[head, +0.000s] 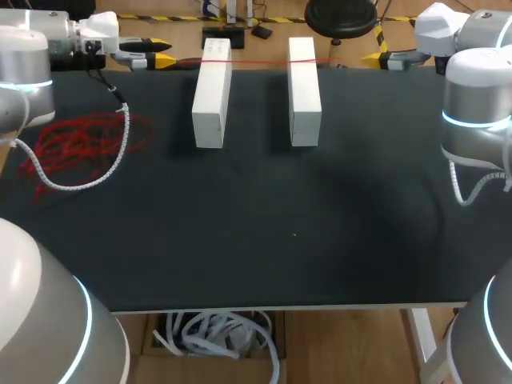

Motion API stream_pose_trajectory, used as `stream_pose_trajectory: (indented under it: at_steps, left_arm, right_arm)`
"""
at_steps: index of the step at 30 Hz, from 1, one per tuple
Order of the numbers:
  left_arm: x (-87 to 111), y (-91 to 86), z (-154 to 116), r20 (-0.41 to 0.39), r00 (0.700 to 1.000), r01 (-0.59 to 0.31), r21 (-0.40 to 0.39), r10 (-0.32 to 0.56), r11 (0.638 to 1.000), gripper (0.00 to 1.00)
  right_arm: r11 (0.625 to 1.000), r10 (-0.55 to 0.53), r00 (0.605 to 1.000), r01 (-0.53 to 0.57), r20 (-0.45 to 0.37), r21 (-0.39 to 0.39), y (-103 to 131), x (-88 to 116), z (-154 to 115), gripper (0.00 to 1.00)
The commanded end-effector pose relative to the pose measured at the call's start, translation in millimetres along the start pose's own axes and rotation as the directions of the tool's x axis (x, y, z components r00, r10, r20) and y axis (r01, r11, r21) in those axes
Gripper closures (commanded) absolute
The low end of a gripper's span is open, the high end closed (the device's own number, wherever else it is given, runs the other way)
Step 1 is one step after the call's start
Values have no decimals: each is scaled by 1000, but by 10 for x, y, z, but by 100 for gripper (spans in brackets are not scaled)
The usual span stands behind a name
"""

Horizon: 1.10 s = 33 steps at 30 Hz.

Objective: Grab the tape and strap the tape.

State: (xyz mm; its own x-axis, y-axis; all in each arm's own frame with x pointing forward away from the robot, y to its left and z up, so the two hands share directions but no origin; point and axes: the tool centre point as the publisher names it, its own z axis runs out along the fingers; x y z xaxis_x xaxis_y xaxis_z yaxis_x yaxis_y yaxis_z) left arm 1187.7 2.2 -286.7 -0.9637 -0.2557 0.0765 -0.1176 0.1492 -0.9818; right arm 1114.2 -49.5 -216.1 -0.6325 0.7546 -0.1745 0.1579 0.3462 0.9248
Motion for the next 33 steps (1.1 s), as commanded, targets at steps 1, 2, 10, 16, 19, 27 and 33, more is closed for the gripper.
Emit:
stream_pose_trajectory:
  at_steps: [1, 2, 10, 16, 19, 27, 33]
  left_arm:
    - [-134, 78, 70, -119, 993, 0, 13, 1, 1000, 57]
    - [-139, 85, 79, -122, 993, 0, 15, 2, 1000, 58]
    - [-160, 161, 174, -157, 988, 10, 30, -5, 999, 61]
    - [-216, 225, 193, -155, 988, 17, 36, -11, 999, 60]
    - [-247, 254, 177, -142, 989, 41, 51, -34, 998, 60]
    - [-207, 339, 159, -142, 989, 41, 44, -34, 998, 60]
    - [-185, 370, 167, -109, 993, 42, 46, -37, 998, 60]
  right_arm:
    - [1000, 0, 1000, 0, 0, 0, 0, 0, -1, 0]
    - [1000, 0, 1000, 0, 0, 0, 0, 0, -1, 0]
    - [1000, 0, 1000, 0, 0, 0, 0, 0, -1, 0]
    - [1000, 0, 1000, 0, 0, 0, 0, 0, -1, 0]
    - [1000, 0, 1000, 0, 0, 0, 0, 0, -1, 0]
    - [1000, 0, 1000, 0, 0, 0, 0, 0, -1, 0]
    - [1000, 0, 1000, 0, 0, 0, 0, 0, -1, 0]
